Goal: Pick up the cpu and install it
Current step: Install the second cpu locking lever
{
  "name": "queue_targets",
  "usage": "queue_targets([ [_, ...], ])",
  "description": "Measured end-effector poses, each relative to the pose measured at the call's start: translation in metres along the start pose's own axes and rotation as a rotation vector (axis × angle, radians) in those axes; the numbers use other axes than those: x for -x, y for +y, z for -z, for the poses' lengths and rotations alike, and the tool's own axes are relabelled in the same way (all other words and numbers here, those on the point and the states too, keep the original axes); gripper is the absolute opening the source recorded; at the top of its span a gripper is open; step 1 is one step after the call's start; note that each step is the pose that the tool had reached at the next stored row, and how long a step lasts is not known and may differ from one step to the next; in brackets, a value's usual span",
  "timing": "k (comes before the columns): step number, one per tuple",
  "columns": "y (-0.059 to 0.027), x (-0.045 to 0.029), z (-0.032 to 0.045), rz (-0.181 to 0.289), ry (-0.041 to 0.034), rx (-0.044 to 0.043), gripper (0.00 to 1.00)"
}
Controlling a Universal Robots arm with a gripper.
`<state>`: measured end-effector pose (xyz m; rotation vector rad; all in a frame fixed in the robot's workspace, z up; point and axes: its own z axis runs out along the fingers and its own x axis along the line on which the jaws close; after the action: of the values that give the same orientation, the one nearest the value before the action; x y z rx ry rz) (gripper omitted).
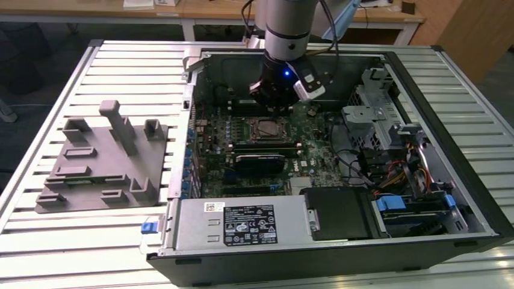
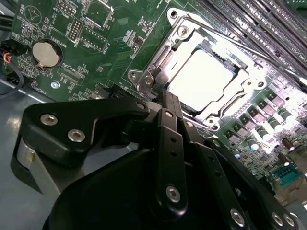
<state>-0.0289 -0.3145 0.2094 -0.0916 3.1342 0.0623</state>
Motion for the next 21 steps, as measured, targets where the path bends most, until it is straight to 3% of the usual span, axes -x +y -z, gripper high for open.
queue_targets([
  [3,0.0003,0.0001,0.0064,0.0,-0.0001,0.0,0.11],
  [10,0.0012,0.0002,0.0299,0.0,0.0,-0.0003,0.11],
  [14,-0.0005,0.0002,0.0317,0.0,-0.0001,-0.0003,0.11],
  [21,-0.012,-0.0006,0.0322,0.0,0.0,-0.0005,0.11],
])
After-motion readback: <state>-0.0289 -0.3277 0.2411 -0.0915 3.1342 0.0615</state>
